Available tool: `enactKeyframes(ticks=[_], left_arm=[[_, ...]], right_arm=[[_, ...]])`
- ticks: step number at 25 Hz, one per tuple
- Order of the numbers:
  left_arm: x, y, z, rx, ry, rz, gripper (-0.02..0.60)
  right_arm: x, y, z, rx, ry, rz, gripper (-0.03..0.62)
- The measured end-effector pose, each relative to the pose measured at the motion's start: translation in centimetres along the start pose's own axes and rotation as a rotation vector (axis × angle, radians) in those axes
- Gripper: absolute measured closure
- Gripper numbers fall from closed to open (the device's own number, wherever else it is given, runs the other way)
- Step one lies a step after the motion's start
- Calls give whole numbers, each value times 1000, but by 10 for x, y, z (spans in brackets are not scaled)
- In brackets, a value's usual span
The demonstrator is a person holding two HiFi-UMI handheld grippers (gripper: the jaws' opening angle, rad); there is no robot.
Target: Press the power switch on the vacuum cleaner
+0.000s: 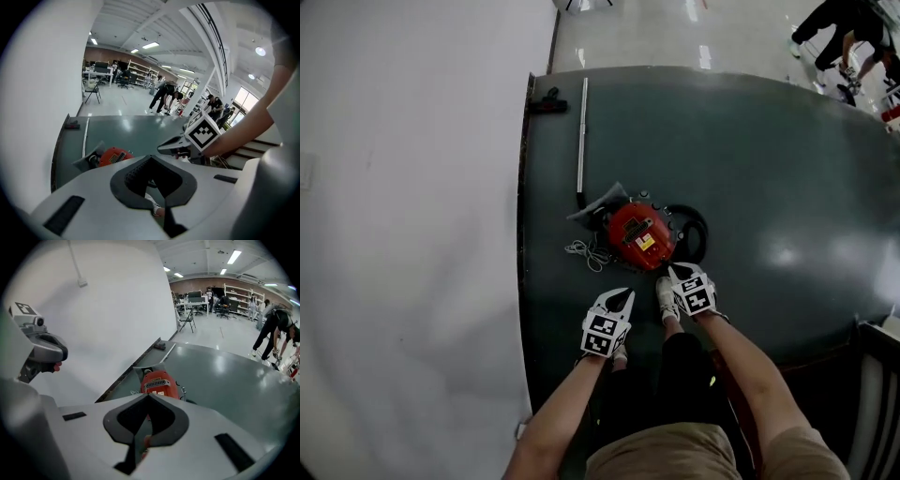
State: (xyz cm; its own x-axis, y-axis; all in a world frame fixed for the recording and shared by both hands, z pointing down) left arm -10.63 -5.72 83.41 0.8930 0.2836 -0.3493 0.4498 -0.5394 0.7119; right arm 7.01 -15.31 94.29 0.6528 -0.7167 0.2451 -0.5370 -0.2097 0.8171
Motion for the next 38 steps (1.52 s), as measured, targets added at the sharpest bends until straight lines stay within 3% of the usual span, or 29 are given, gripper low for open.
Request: enactKeyframes(ticks=[7, 13, 20, 25, 34, 38], left_arm=[[-30, 48, -20, -78, 3, 2, 578], [-49, 83, -33, -91, -52, -83, 578], [-82, 118, -52, -109, -109, -21, 578], [-102, 144, -54, -110, -166, 44, 580], [-100, 160, -63, -134, -162, 26, 580], [-97, 160, -60, -135, -147, 26, 578]], right_arm=[[15, 90, -8, -119, -96, 54, 585], [33, 161, -34, -205, -126, 30, 585], [44, 217, -66, -273, -91, 1, 585], [54, 235, -77, -294, -100, -42, 585], [49, 242, -73, -269, -132, -37, 585], [55, 248, -74, -313, -26, -45, 585]])
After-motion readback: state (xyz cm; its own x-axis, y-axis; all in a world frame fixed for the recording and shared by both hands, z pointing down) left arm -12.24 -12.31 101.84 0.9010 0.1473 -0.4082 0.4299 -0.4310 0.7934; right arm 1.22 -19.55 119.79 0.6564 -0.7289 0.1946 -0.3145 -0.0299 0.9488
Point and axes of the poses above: the fingertips, and each gripper's own axes: y forward along the fingers, x to its right, z out of its top, the point moved 8 cm from there along -y, backward along the fingers
